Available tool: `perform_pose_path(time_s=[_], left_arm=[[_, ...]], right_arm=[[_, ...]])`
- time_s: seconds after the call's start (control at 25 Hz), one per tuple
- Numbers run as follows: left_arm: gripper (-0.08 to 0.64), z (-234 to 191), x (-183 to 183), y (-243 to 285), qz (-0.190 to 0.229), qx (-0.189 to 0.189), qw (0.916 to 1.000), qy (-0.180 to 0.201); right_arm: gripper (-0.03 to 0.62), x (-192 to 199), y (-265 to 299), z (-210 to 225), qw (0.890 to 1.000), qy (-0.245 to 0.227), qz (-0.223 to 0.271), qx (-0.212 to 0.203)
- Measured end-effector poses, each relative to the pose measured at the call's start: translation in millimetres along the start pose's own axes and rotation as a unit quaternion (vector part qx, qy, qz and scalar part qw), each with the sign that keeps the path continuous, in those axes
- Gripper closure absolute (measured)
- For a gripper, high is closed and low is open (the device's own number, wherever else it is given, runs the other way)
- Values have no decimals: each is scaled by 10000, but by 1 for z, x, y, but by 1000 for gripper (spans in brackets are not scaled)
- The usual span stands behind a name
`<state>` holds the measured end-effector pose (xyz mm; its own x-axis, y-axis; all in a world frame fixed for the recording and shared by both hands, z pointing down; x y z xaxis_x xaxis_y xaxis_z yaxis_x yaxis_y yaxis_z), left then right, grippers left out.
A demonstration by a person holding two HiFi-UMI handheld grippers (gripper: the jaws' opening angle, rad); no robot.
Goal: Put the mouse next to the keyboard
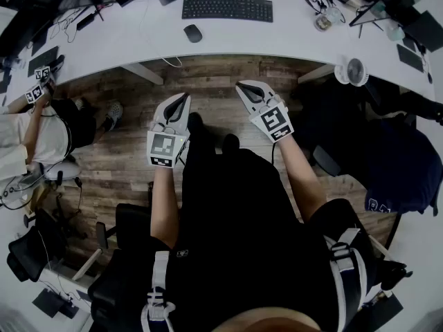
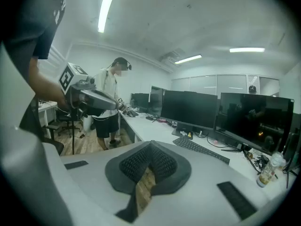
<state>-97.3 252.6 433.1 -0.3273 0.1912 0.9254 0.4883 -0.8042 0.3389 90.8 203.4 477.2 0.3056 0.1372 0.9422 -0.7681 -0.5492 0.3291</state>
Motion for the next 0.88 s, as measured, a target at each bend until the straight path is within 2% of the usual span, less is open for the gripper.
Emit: perform_pose_path(time_s=[0.44,0.68,0.88], left_arm=[[558,5,1,-14,-40,-8,10000,-7],[558,8,1,-18,15,-26,10000,-19],[558,13,2,-20,22,-8,10000,-3]], right_arm=[[591,1,-5,-13,9999,-80,-33,-79],[591,-5,-12,-19,9997,115,182,-112],[591,-1,-13,-20,9999,20,98,-66]])
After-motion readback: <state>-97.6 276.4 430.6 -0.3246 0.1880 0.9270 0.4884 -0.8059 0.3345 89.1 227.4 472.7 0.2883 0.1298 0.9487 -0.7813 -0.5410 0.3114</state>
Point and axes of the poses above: the fingertips, and each gripper's own axes: y forward along the fingers, z to its right, x out of its underside, the point moved 5 cm from there along -y, backward along the fingers, and after that the axes turned 4 degrees about y, right-handed, at the moved point
